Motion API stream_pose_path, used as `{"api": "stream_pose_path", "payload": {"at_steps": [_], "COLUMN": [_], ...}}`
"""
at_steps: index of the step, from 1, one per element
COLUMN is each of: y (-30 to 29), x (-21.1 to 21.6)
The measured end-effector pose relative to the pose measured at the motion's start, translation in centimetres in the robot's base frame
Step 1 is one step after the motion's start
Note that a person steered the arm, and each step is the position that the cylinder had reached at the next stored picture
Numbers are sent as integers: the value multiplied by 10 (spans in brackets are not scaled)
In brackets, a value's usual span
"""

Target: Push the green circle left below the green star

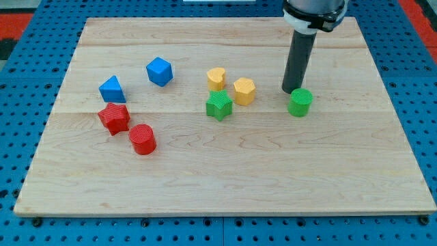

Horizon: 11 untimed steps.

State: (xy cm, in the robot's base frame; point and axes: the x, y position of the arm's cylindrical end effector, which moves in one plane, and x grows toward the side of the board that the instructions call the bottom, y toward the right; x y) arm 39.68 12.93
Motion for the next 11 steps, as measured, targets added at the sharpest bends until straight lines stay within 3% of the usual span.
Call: {"api": "stream_pose_path", "payload": {"at_steps": [4, 5, 6, 7, 9, 11], "y": [61, -3, -23, -8, -122, -128], "x": [81, 82, 82, 68, 84, 103]}}
